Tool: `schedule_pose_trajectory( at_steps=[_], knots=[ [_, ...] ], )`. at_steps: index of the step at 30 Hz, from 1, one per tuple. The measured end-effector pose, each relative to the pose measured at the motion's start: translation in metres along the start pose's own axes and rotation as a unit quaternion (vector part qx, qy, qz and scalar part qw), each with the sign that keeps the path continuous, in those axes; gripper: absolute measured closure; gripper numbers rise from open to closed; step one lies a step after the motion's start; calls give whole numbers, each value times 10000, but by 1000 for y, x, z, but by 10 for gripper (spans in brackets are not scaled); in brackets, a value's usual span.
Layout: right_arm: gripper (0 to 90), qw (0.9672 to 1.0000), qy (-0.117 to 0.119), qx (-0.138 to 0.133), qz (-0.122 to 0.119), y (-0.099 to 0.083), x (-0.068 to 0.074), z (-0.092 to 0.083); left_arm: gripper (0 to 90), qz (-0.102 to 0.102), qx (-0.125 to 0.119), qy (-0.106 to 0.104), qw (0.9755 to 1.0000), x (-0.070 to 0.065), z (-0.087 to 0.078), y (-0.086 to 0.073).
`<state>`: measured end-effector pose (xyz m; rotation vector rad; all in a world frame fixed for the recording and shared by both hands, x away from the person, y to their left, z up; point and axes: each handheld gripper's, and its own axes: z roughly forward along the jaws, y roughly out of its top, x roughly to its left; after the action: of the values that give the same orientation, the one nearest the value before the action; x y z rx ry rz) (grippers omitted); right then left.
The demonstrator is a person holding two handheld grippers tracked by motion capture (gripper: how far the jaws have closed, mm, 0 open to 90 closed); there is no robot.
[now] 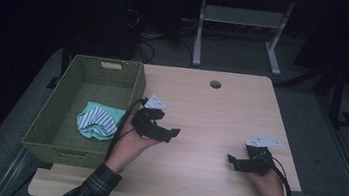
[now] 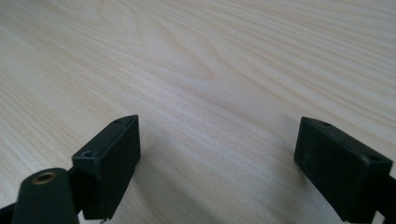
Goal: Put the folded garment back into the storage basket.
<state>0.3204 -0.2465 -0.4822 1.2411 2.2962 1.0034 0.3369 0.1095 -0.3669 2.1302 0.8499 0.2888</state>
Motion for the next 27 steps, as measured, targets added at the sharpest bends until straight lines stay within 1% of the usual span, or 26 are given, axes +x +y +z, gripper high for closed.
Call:
schedule_pose_trajectory(
  at_steps=[2, 4, 6, 8, 10, 11, 12, 13, 15, 18, 19, 20, 21, 24, 25, 26, 27],
  knots=[
    [140, 10000, 1, -4, -9, 0, 0, 0, 187, 82, 91, -21, 9999, -6, 10, -3],
    [141, 10000, 1, 0, -2, 0, 0, 0, 187, 162, 159, 17, 9997, -11, 19, -6],
    [140, 10000, 1, -1, -3, 0, 0, 0, 186, 153, 236, 6, 9996, -14, 29, -11],
    [141, 10000, 2, -4, -10, 0, 0, 0, 186, 167, 319, 42, 9993, -16, 37, -16],
    [141, 10000, 1, -4, -12, 0, 0, 0, 186, 154, 357, 52, 9992, -16, 45, -21],
    [140, 10000, 2, -3, -12, 0, 0, 0, 185, 169, 436, 51, 9989, -15, 50, -25],
    [141, 10000, 4, -7, -20, 0, 0, 0, 186, 135, 467, 50, 9988, -15, 53, -27],
    [141, 10000, 7, -9, -26, 0, 0, 0, 186, 198, 526, 77, 9984, -14, 56, -30],
    [140, 10000, 8, -11, -33, 0, 0, 0, 185, 188, 643, 84, 9977, -13, 62, -35],
    [141, 10000, 10, -11, -30, 0, 0, 0, 185, 168, 739, 118, 9971, -10, 70, -41],
    [141, 10000, 12, -9, -30, 0, 0, 0, 185, 148, 788, 153, 9967, -9, 73, -45],
    [140, 10000, 13, -11, -31, 0, 0, 0, 185, 186, 836, 195, 9961, -8, 75, -46],
    [141, 10000, 14, -10, -32, 0, 0, 0, 185, 182, 919, 196, 9954, -7, 78, -49],
    [141, 10000, 20, -15, -37, 0, 0, 0, 185, 190, 1007, 253, 9944, -8, 84, -55],
    [140, 10000, 23, -13, -38, 0, 0, 0, 185, 240, 1066, 253, 9937, -7, 85, -57],
    [141, 10000, 23, -14, -39, 0, 0, 0, 173, 235, 988, 297, 9944, -8, 86, -57],
    [141, 10000, 24, -14, -41, 0, 0, 0, 172, 335, 1028, 327, 9936, -9, 86, -58]
  ],
)
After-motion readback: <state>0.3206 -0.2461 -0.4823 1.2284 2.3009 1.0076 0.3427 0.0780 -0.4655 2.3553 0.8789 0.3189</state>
